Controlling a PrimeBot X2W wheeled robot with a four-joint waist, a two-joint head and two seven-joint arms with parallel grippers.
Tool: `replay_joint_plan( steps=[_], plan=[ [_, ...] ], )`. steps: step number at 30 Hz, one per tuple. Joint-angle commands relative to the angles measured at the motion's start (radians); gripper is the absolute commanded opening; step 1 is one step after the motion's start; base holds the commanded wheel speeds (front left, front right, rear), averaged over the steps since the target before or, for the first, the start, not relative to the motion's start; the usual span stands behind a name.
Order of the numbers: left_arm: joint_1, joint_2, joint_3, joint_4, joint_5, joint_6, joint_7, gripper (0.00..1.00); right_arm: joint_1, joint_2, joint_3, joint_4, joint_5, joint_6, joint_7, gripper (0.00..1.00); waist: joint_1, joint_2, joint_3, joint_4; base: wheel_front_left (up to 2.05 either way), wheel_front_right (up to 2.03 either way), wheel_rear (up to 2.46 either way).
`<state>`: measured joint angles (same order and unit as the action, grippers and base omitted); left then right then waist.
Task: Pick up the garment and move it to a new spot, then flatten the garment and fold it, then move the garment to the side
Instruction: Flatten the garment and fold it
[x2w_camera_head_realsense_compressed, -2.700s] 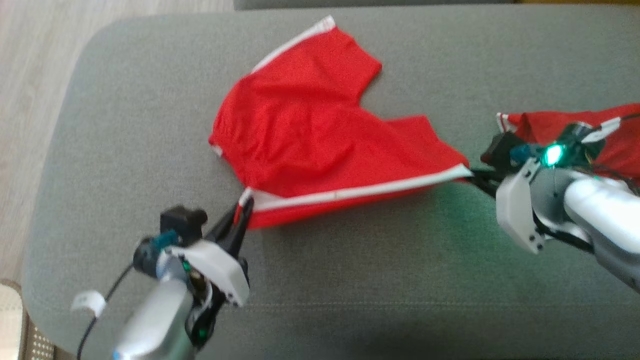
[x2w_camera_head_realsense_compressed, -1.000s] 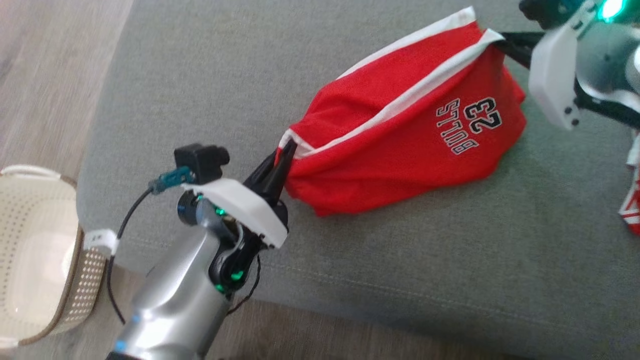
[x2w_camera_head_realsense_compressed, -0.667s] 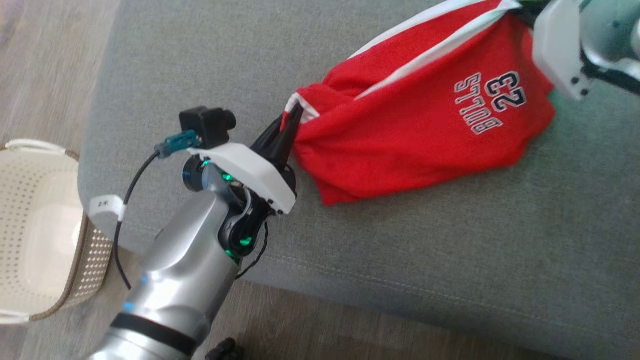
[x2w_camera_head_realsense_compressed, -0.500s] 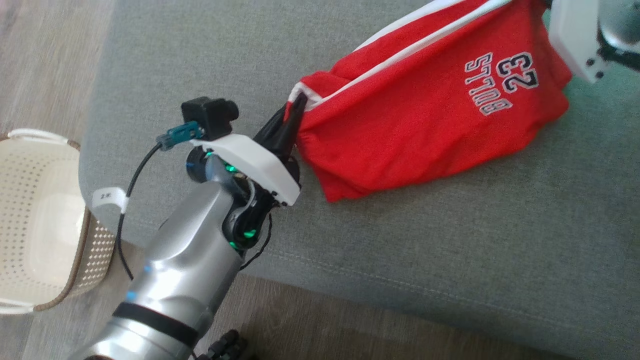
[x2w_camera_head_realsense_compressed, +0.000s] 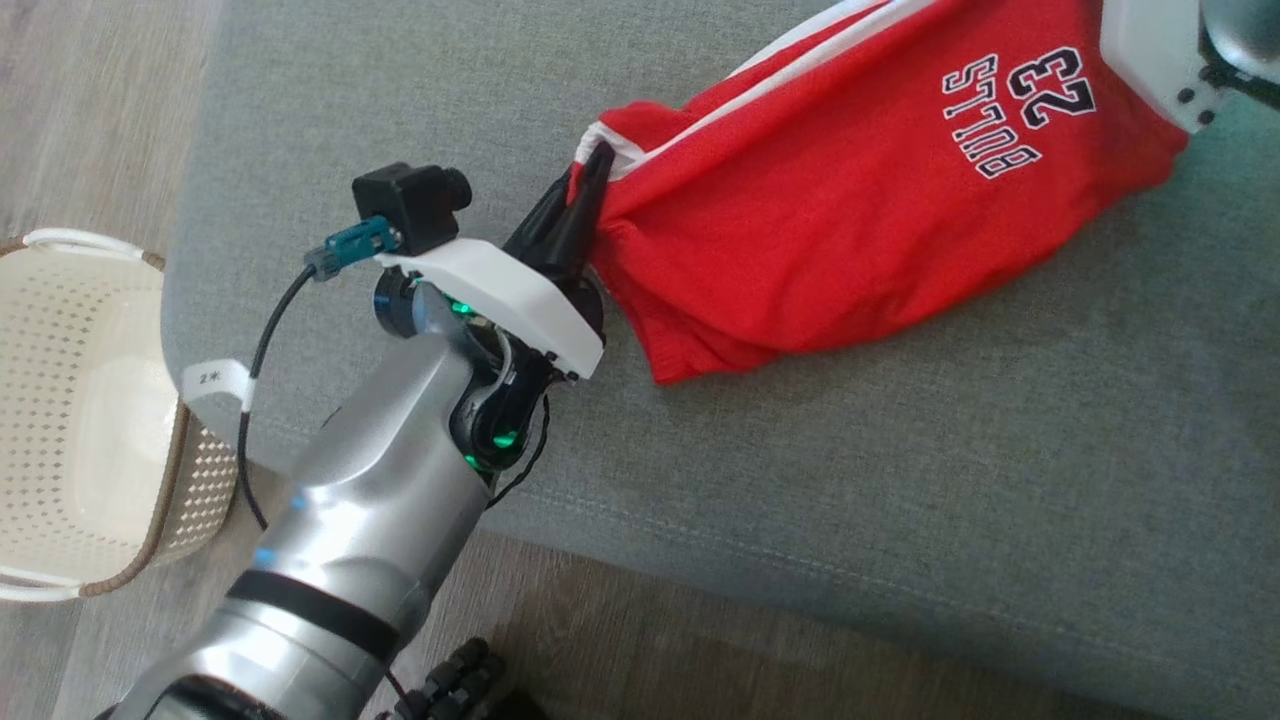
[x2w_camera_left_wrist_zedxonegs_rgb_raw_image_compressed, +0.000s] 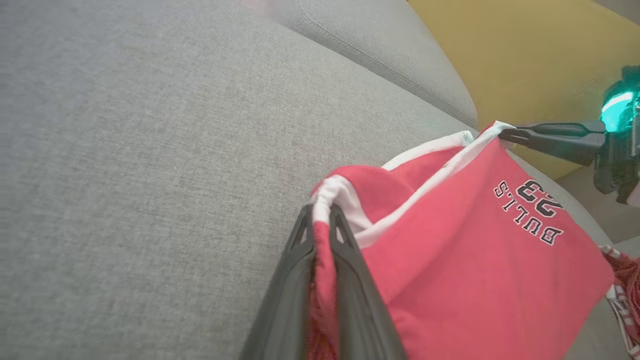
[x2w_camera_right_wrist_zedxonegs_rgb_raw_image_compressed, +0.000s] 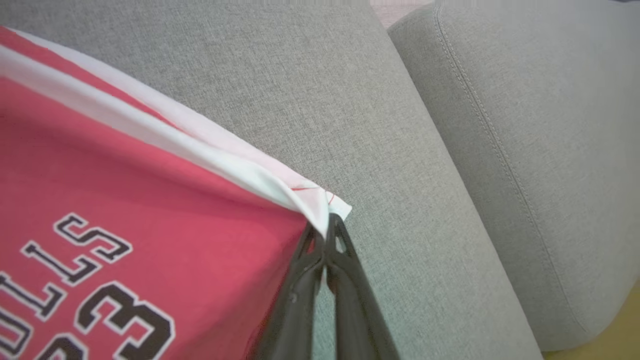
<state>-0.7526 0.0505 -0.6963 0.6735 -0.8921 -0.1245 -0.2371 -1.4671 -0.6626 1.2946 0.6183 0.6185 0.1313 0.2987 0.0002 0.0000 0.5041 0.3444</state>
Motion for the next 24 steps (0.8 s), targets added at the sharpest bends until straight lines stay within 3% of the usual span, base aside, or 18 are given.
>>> replay_joint_plan(
  steps=[1,13,18,20,21,22,23,24],
  plan=[
    [-0.036,0.022,0.033,-0.014,-0.005,-0.006,-0.011,0.0,-0.023,0.002,-0.014,-0.015,-0.021,-0.001,-0.012,0.0,-0.0002,0.0,0.001,0.0,0.0,0.0,0.0],
    [-0.06,0.011,0.016,0.026,-0.022,-0.006,-0.023,0.0,-0.021,0.013,-0.014,-0.029,-0.244,-0.001,-0.028,0.0,-0.0002,0.0,0.012,-0.006,0.0,0.0,0.0],
    [-0.069,0.009,0.021,0.023,-0.022,-0.006,-0.024,0.0,-0.031,0.02,-0.014,-0.02,-0.267,-0.001,-0.041,0.0,-0.0002,0.0,0.017,-0.008,0.0,0.0,0.0],
    [-0.068,0.008,0.029,0.018,-0.016,-0.006,-0.024,0.12,-0.033,0.024,-0.014,-0.012,-0.267,-0.001,-0.048,0.0,-0.0002,0.0,0.018,-0.008,0.0,0.0,0.0],
    [-0.067,0.007,0.033,0.017,-0.013,-0.006,-0.024,0.29,-0.034,0.027,-0.014,-0.007,-0.265,-0.001,-0.054,0.19,-0.0002,0.0,0.019,-0.009,0.0,0.0,0.0],
    [-0.066,0.007,0.039,0.018,-0.009,-0.006,-0.024,0.54,-0.038,0.029,-0.014,0.001,-0.256,-0.001,-0.064,0.75,-0.0002,0.0,0.02,-0.009,0.0,0.0,0.0],
    [-0.065,0.006,0.045,0.02,-0.005,-0.006,-0.024,1.0,-0.042,0.032,-0.014,0.013,-0.243,-0.001,-0.07,1.0,-0.0002,0.0,0.021,-0.009,0.0,0.0,0.0],
    [-0.064,0.006,0.051,0.021,-0.001,-0.006,-0.024,1.0,-0.044,0.035,-0.014,0.025,-0.235,-0.001,-0.073,1.0,-0.0002,0.0,0.021,-0.009,0.0,0.0,0.0]
  ],
)
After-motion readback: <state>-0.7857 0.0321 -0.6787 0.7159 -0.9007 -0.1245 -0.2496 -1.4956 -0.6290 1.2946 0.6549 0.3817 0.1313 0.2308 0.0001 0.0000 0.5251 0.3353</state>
